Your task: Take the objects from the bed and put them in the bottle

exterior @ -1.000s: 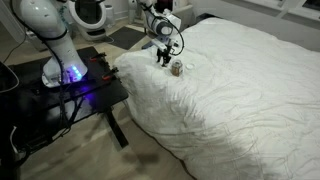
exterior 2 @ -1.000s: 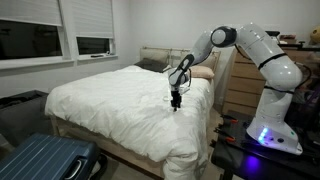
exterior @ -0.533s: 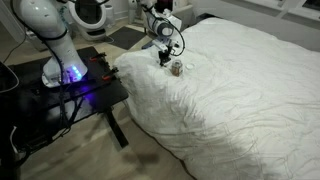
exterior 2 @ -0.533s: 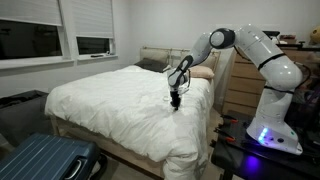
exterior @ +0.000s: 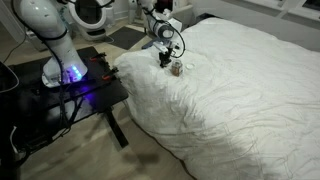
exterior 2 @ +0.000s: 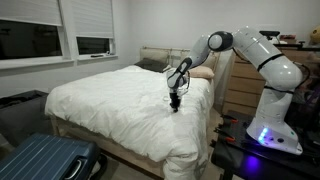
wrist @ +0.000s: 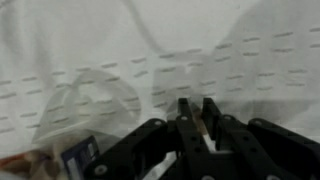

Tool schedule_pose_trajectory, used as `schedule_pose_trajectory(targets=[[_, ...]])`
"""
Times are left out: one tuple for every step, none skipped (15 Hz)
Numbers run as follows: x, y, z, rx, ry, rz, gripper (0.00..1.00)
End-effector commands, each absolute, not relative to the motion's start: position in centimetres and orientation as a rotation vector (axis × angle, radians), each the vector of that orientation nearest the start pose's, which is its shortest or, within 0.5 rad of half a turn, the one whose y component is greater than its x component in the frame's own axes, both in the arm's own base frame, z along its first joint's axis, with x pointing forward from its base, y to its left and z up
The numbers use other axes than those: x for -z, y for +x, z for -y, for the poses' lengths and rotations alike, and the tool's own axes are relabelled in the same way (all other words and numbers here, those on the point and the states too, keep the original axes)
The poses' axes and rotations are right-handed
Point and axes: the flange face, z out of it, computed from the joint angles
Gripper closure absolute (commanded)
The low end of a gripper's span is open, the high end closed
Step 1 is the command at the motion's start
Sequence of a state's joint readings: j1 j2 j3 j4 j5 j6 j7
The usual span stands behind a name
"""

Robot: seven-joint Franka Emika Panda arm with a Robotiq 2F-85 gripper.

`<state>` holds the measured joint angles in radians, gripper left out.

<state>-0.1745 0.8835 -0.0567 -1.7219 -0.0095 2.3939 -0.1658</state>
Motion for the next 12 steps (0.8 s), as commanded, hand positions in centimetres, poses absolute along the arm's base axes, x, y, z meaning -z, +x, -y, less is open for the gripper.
schedule_pose_trajectory(targets=[[-5.9, 61.8, 14.4, -0.368, -3.142, -0.094, 0.91], [-5.9, 61.9, 14.4, -0.367, -3.142, -0.093, 0.94], [-6.0, 61.9, 14.4, -0.365, -3.143, -0.092, 0.96], [-6.1, 62.0, 14.3, -0.36, -3.143, -0.091, 1.0], [-6.3, 62.0, 14.3, -0.353, -3.144, -0.091, 1.0], [-6.5, 62.1, 14.3, -0.346, -3.145, -0.091, 1.0], [-6.8, 62.1, 14.2, -0.339, -3.145, -0.091, 1.0], [-7.1, 62.1, 14.2, -0.33, -3.142, -0.094, 1.0], [-7.6, 62.2, 14.1, -0.323, -3.137, -0.097, 1.0], [-8.0, 62.1, 14.1, -0.316, -3.133, -0.101, 1.0], [-8.6, 62.1, 14.0, -0.306, -3.132, -0.105, 1.0], [-9.4, 62.0, 13.9, -0.299, -3.131, -0.111, 1.0]])
